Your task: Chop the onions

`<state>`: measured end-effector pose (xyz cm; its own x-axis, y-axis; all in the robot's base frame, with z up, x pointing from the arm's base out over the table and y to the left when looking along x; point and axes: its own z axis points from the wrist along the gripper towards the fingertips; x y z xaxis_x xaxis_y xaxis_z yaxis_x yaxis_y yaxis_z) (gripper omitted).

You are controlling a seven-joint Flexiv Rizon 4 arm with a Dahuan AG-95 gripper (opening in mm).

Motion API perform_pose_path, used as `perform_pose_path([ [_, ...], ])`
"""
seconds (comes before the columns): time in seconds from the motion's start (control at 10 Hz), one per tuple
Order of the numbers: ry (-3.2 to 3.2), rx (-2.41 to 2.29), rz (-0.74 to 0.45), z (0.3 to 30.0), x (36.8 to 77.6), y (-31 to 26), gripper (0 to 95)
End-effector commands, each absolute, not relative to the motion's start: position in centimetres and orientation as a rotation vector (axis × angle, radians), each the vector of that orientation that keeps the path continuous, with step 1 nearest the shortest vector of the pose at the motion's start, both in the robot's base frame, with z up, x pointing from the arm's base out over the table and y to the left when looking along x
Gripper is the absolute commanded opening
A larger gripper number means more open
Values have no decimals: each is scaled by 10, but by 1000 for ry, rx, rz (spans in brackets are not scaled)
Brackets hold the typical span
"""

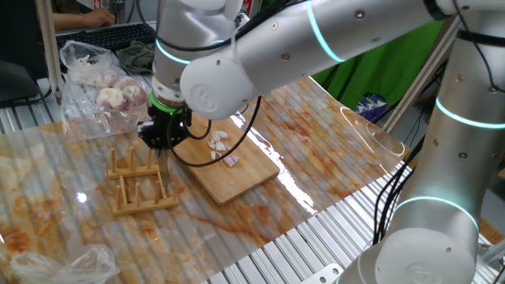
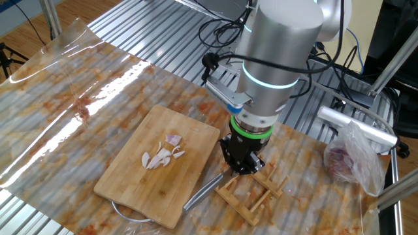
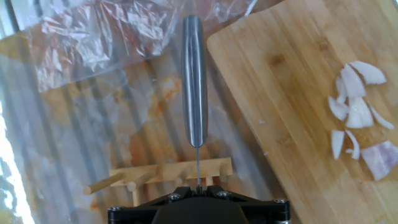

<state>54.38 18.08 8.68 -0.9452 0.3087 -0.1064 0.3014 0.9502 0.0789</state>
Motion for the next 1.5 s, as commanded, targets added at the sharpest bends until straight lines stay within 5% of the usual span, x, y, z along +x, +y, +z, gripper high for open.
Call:
perform_pose_path([
  [0.1,2982,463,94,84,544,180,0],
  [1.5,2966,417,79,46,545,178,0],
])
